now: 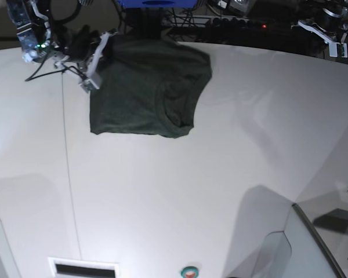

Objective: Layout the t-shirt on the table in an organized manner, then fold the t-shirt properly
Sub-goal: 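Pat the bundle's side edge straight with the right gripper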

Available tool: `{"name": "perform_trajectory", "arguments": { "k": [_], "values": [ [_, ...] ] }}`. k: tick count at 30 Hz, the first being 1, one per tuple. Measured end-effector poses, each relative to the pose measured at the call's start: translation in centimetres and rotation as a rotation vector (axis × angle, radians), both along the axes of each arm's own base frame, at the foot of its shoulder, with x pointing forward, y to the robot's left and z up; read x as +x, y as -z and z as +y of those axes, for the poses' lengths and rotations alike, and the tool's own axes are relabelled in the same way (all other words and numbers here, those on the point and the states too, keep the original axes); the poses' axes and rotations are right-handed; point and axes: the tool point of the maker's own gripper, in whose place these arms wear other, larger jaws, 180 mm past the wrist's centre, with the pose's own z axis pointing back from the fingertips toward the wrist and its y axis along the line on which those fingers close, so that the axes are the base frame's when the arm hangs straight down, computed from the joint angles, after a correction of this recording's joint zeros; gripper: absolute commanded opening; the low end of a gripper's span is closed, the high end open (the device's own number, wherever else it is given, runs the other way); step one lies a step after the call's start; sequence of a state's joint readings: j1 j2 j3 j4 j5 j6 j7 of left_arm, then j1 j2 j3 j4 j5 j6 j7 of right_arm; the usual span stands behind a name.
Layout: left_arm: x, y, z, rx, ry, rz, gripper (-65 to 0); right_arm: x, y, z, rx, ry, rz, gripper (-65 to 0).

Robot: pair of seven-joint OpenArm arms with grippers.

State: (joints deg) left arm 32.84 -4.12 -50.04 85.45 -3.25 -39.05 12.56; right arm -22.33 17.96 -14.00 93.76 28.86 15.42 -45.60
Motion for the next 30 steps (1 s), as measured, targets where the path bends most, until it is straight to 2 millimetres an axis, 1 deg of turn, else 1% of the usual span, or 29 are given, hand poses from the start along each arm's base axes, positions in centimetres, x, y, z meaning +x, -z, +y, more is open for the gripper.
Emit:
{"name": "perform_trajectory", "arguments": {
  "k": [4,7,8,10,12,14,15,17,18,20,21,23,24,26,28,30],
  "values": [
    [-0.6,0.7,0.1,-0.014,-0.012,0.019,-65.0,0.2,0.1,-0.8,-0.014,0.022,0.001,-64.7],
    [-0.7,0.7,0.1,-0.015,-0.013,0.019,-65.0,0.5,-0.1,-1.2,-0.019,0.031,-0.008,-64.8],
    [-0.7,0.7,0.1,-0.015,-0.013,0.019,-65.0,0.6,-0.4,-1.2,-0.026,0.021,-0.016,-64.8],
    [-0.7,0.8,0.1,-0.015,-0.013,0.019,-65.0,1.8,-1.9,-0.5,-0.008,0.008,-0.069,-64.4],
    [-0.7,0.8,0.1,-0.014,-0.013,0.020,-65.0,3.8,-3.7,0.3,0.018,-0.001,-0.133,-64.1],
    [-0.5,0.7,0.1,-0.012,-0.012,0.018,-65.0,7.2,-5.2,0.5,0.028,0.004,-0.214,-63.5],
    [-0.5,0.7,0.1,-0.014,-0.013,0.017,-65.0,8.7,-5.5,0.2,0.019,0.006,-0.238,-61.7],
    [-0.5,0.7,0.0,-0.015,-0.013,0.014,-65.0,12.2,-5.5,-0.8,-0.002,0.037,-0.273,-55.5],
    [-0.5,0.7,0.0,-0.015,-0.013,0.016,-65.0,13.4,-5.2,-1.5,-0.018,0.047,-0.271,-51.8],
    [-0.6,0.7,0.0,-0.015,-0.013,0.015,-65.0,15.0,-4.5,-2.4,-0.041,0.063,-0.257,-47.7],
    [-0.7,0.8,0.0,-0.015,-0.013,0.018,-65.0,15.5,-4.3,-2.7,-0.044,0.072,-0.252,-47.6],
    [-0.7,0.7,0.0,-0.016,-0.014,0.017,-65.0,16.1,-4.2,-3.0,-0.051,0.079,-0.246,-47.7],
    [-0.8,0.8,0.0,-0.016,-0.014,0.019,-65.0,16.3,-4.2,-3.2,-0.056,0.077,-0.249,-48.8],
    [-0.8,0.8,0.0,-0.016,-0.014,0.019,-65.0,16.3,-4.7,-3.0,-0.058,0.069,-0.262,-55.8],
    [-0.9,0.8,0.0,-0.017,-0.015,0.021,-65.0,16.0,-5.6,-2.3,-0.042,0.055,-0.290,-62.4],
    [-0.9,0.8,0.0,-0.016,-0.014,0.021,-65.0,15.6,-5.5,-1.7,-0.026,0.053,-0.283,-62.6]
  ]
}}
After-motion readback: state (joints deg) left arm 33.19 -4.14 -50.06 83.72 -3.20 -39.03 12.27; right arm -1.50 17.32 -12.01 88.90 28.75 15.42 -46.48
